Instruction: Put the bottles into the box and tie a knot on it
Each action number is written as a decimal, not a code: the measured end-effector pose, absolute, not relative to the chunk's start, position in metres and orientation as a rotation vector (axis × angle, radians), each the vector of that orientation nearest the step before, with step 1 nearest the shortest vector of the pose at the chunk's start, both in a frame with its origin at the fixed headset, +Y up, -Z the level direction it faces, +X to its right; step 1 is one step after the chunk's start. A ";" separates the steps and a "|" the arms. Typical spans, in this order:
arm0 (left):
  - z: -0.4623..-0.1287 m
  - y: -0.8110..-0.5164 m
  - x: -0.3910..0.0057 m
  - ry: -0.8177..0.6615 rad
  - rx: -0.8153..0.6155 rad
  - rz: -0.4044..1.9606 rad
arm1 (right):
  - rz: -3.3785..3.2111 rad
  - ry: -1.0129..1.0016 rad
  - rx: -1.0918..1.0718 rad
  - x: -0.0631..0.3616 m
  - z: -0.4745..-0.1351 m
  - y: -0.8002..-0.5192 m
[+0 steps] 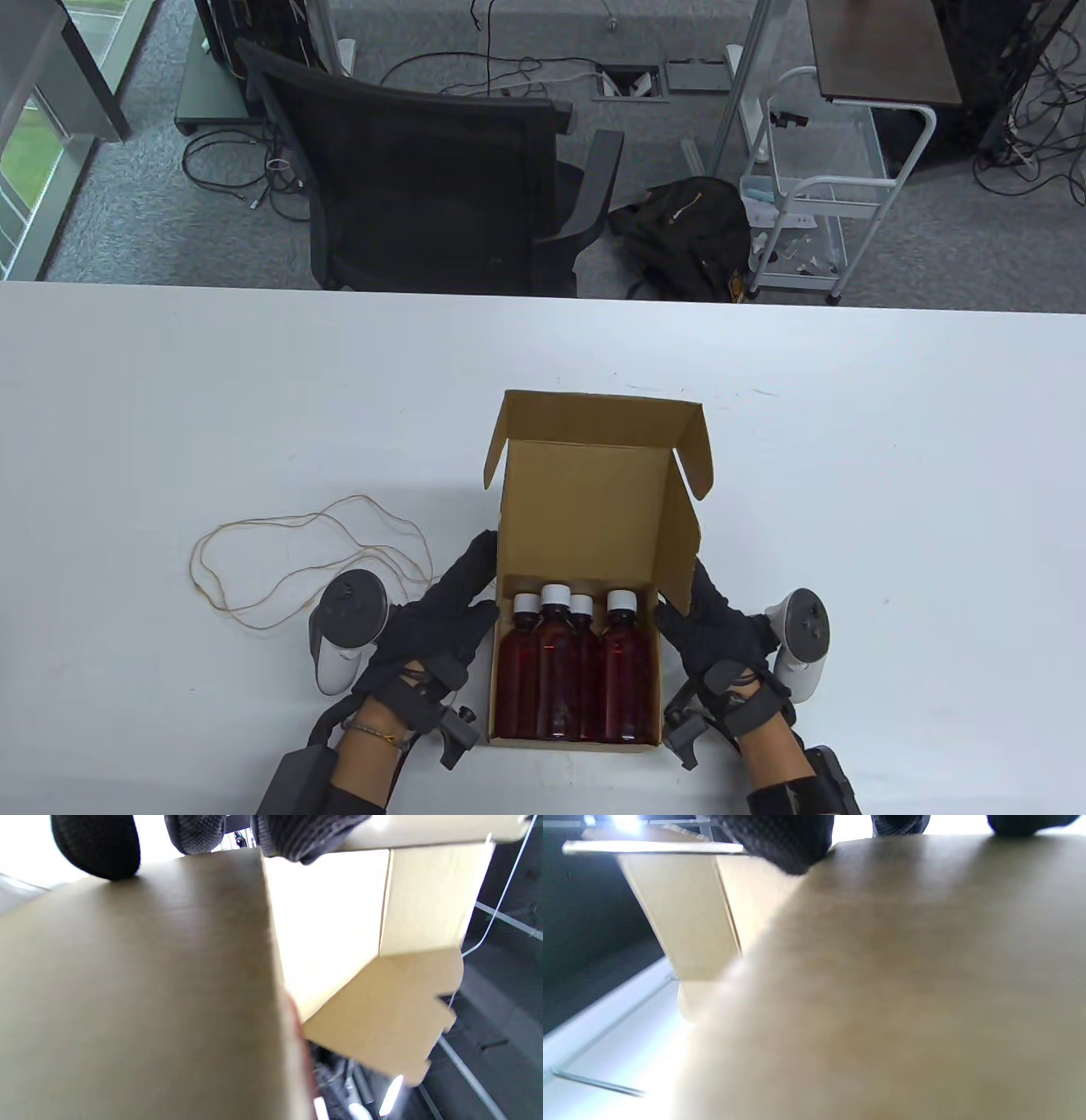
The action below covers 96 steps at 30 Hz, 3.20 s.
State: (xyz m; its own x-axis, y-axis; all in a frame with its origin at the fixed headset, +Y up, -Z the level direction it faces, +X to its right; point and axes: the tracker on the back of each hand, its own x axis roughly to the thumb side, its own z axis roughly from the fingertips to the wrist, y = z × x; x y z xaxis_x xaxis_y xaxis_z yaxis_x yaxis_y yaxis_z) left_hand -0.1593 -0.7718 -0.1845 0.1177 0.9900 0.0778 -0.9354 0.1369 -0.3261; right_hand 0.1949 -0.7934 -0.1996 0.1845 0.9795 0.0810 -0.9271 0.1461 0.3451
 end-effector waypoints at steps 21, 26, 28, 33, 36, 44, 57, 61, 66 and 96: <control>-0.186 -0.772 -0.161 -0.335 -0.266 1.386 | 1.432 0.197 0.340 0.195 -0.201 -0.793; -0.184 -0.768 -0.167 -0.280 -0.259 1.369 | 1.495 0.177 0.280 0.201 -0.199 -0.788; -0.183 -0.762 -0.175 -0.205 -0.203 1.337 | 1.572 0.088 0.244 0.210 -0.197 -0.781; -0.182 -0.763 -0.191 -0.139 -0.351 1.330 | 1.710 0.006 0.116 0.231 -0.193 -0.765; -0.184 -0.771 -0.187 -0.219 -0.527 1.402 | 1.677 0.162 0.164 0.227 -0.192 -0.764; -0.182 -0.769 -0.184 -0.190 -0.393 1.429 | 1.561 0.123 0.195 0.224 -0.192 -0.773; -0.174 -0.756 -0.153 -0.474 -0.518 1.571 | 1.254 0.224 0.402 0.191 -0.186 -0.772; -0.173 -0.755 -0.153 -0.447 -0.491 1.524 | 1.381 0.214 0.460 0.187 -0.183 -0.764; -0.171 -0.751 -0.156 -0.386 -0.462 1.470 | 1.526 0.166 0.405 0.189 -0.181 -0.760; -0.165 -0.769 -0.143 -0.029 -0.584 1.123 | 1.914 0.405 0.024 0.180 -0.171 -0.775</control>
